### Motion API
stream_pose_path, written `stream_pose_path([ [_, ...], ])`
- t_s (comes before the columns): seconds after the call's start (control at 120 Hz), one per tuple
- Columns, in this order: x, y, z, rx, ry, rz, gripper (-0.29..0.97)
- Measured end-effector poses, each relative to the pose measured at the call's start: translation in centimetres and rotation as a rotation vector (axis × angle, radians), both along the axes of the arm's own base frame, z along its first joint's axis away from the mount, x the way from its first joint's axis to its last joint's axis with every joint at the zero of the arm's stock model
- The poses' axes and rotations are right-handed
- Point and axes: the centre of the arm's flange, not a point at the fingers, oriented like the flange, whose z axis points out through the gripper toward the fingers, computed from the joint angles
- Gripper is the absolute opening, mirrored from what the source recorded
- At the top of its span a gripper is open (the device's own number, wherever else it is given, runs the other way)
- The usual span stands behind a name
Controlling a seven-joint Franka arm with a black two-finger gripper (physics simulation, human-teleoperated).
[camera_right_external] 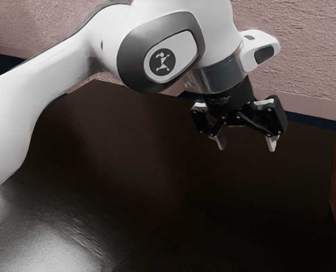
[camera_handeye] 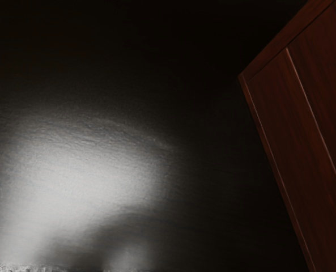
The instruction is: Pull the drawer handle with one arm to open the drawer
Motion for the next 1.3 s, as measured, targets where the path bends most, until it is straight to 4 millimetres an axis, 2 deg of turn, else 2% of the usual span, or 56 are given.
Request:
stream_pose_path([
  [0.133, 1.3, 1.3, -1.8, -0.028, 0.055, 0.103, 0.68],
  [0.317, 1.9, 0.2, -4.2, -0.059, 0.124, 0.173, 0.68],
  [0.408, 2.7, -0.2, -6.1, -0.06, 0.158, 0.206, 0.68],
  [0.575, 3.3, -1.0, -7.8, -0.066, 0.195, 0.249, 0.68],
  [0.833, 2.8, -3.4, -7.6, -0.07, 0.185, 0.283, 0.68],
  [1.3, 3.3, -6.9, -8.2, -0.119, 0.18, 0.307, 0.68],
])
